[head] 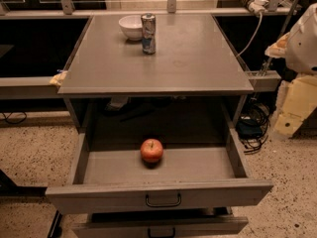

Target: Pick apple from top drawer and place on counter

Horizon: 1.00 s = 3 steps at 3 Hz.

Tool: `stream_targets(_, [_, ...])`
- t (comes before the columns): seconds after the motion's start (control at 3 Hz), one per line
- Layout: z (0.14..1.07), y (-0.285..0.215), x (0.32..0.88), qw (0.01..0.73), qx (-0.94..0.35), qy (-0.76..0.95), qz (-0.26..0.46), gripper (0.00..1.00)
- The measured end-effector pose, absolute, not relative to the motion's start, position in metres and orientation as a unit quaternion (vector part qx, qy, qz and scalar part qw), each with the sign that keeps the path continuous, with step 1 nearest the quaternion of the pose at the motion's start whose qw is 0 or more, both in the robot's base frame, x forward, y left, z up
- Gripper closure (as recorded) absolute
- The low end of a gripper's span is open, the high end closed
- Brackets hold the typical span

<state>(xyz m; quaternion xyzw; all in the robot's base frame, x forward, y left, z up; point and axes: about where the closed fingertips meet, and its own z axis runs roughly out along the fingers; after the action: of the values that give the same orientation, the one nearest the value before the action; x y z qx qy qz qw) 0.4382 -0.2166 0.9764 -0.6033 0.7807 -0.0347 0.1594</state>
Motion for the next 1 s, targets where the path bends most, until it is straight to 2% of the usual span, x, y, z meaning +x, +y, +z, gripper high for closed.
stream_targets(0.33, [0.976,-0.217,0.438,0.159,-0.603,0.781,-0.035,0.00])
stream_targets(0.67, [0.956,-0.204,0.443,0.179,-0.601,0.779,-0.015,0.17])
stream_targets(1.0, [0.890,-0.157,0.454,0.209,-0.600,0.770,0.061,0.40])
